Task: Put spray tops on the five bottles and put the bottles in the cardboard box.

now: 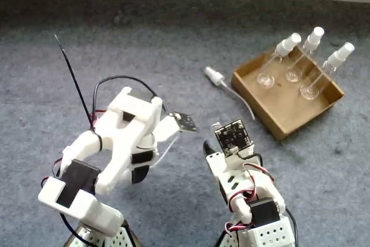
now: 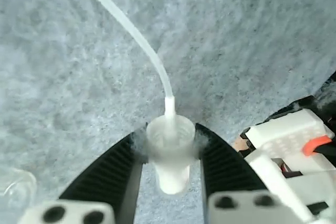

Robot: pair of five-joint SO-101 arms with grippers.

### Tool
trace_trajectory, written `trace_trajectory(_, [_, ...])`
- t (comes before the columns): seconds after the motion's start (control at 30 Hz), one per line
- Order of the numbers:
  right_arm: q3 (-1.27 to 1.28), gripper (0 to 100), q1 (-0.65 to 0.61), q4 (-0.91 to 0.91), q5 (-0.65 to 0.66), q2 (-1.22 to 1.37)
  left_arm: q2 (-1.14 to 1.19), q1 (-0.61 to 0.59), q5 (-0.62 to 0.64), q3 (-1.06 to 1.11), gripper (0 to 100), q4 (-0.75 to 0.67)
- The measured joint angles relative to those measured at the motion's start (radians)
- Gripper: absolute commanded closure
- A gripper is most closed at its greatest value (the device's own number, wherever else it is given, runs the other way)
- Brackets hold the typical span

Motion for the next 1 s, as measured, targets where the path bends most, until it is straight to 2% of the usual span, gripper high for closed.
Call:
trace_trajectory(0.13, [0.000, 96.4, 0.000, 0.000, 0.000, 0.000, 0.000, 0.017, 0.000, -0.124, 98, 0.075])
trace_trajectory(0.4, [0.000, 96.4, 0.000, 0.000, 0.000, 0.000, 0.000, 0.018, -0.008, -0.319, 98, 0.097])
trace_trajectory(0.47, [0.000, 96.4, 0.000, 0.000, 0.000, 0.000, 0.000, 0.018, -0.072, -0.347, 98, 0.097])
trace_trajectory(0.63, [0.000, 96.4, 0.000, 0.000, 0.000, 0.000, 0.000, 0.018, -0.327, -0.354, 98, 0.095])
trace_trajectory(0.73, [0.000, 96.4, 0.000, 0.000, 0.000, 0.000, 0.000, 0.018, -0.431, -0.354, 98, 0.037])
trace_trajectory(1.0, [0.000, 96.4, 0.000, 0.000, 0.000, 0.000, -0.002, 0.018, -0.496, -0.397, 98, 0.025])
